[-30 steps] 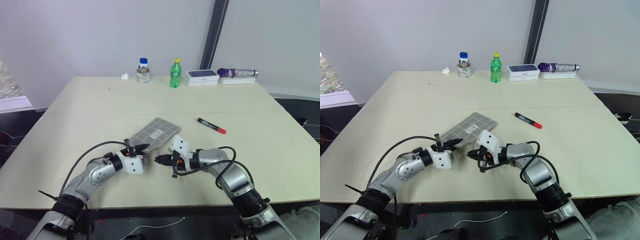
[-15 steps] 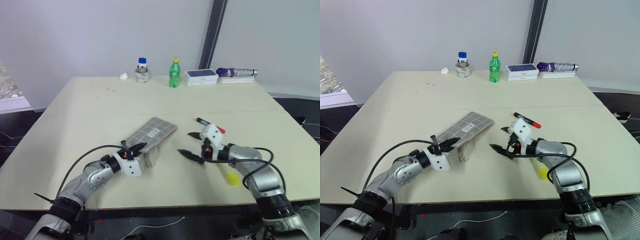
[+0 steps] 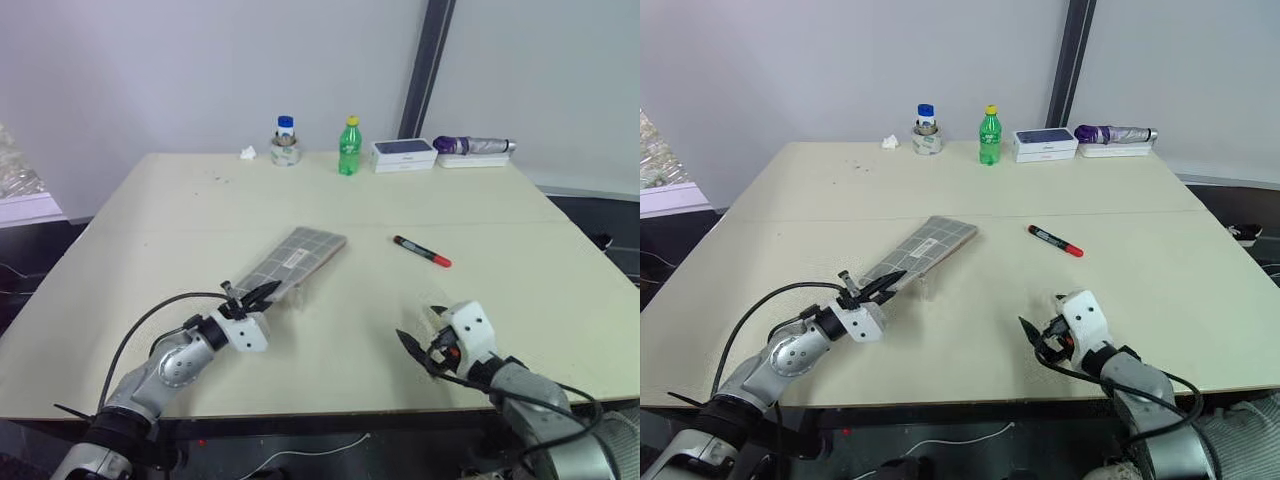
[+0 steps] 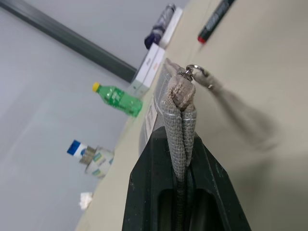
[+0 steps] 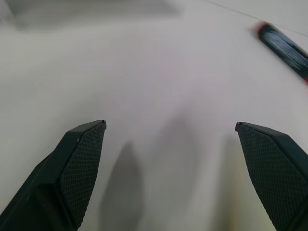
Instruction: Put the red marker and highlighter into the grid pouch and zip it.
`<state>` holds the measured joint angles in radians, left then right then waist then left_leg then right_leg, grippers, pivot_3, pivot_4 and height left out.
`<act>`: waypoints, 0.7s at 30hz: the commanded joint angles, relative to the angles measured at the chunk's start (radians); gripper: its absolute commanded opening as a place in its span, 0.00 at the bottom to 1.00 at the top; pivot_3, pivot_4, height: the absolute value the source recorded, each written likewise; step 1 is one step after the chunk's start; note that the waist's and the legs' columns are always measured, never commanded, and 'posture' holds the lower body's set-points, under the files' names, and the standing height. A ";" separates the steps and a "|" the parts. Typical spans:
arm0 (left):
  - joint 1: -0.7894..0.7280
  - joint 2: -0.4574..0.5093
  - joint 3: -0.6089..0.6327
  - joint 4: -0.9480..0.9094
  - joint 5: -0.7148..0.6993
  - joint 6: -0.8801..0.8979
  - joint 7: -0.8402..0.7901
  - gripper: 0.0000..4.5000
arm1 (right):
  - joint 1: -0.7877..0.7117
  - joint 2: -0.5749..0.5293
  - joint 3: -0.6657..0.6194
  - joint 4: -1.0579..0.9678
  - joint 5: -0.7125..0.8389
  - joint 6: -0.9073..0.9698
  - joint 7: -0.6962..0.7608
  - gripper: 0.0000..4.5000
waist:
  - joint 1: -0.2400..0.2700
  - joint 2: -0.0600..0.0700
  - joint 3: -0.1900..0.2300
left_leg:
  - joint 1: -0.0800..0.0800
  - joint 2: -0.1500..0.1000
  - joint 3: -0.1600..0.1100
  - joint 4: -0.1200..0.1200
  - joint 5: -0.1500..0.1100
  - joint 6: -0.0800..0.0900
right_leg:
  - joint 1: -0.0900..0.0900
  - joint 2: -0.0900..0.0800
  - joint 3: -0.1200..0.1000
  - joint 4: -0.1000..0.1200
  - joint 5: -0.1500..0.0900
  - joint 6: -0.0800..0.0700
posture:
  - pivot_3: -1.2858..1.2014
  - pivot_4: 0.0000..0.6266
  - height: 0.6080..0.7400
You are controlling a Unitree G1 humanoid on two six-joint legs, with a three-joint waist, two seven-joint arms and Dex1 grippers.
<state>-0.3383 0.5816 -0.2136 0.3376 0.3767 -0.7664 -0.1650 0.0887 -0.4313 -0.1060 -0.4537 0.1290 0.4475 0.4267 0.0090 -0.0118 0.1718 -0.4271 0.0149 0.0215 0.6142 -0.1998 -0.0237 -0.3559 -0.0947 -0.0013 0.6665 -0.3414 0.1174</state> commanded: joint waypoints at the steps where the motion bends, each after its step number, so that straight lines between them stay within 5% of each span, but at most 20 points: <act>1: -0.006 0.002 0.021 -0.019 -0.111 -0.030 -0.060 0.00 | 0.021 0.013 -0.055 -0.069 -0.037 -0.023 -0.077 0.99 | 0.001 0.000 0.000 | 0.000 0.000 0.000 0.000 0.000 0.000 | 0.000 0.000 0.000 0.000 0.000 0.000 | 0.52 0.24 1.00; 14: 0.033 -0.011 0.020 -0.066 -0.378 -0.014 -0.326 0.00 | 0.083 0.084 -0.136 -0.046 0.065 0.226 -0.152 0.99 | 0.001 -0.001 0.000 | 0.000 0.000 0.000 0.000 0.000 0.000 | 0.001 0.000 0.000 0.000 0.000 0.000 | 0.52 0.24 1.00; 17: 0.047 -0.018 0.029 -0.076 -0.377 -0.006 -0.335 0.00 | 0.061 0.081 -0.121 -0.034 0.069 0.242 -0.154 0.81 | 0.002 -0.001 -0.001 | 0.001 0.000 0.000 0.001 0.000 0.000 | 0.002 0.000 0.000 0.000 0.000 0.000 | 0.52 0.24 1.00; 21: 0.062 -0.020 0.034 -0.082 -0.360 -0.014 -0.341 0.00 | 0.024 0.063 -0.103 -0.042 0.104 0.269 -0.117 0.35 | 0.001 -0.001 -0.001 | 0.000 0.000 0.000 0.000 0.000 0.000 | 0.001 0.001 0.000 0.000 0.000 0.000 | 0.52 0.24 1.00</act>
<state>-0.2776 0.5622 -0.2101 0.2908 0.0186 -0.7690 -0.5046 0.1219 -0.3557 -0.2089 -0.4880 0.2184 0.7023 0.2987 0.0102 -0.0126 0.1712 -0.4266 0.0149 0.0215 0.6147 -0.1998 -0.0235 -0.3544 -0.0941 -0.0014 0.6661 -0.3415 0.1173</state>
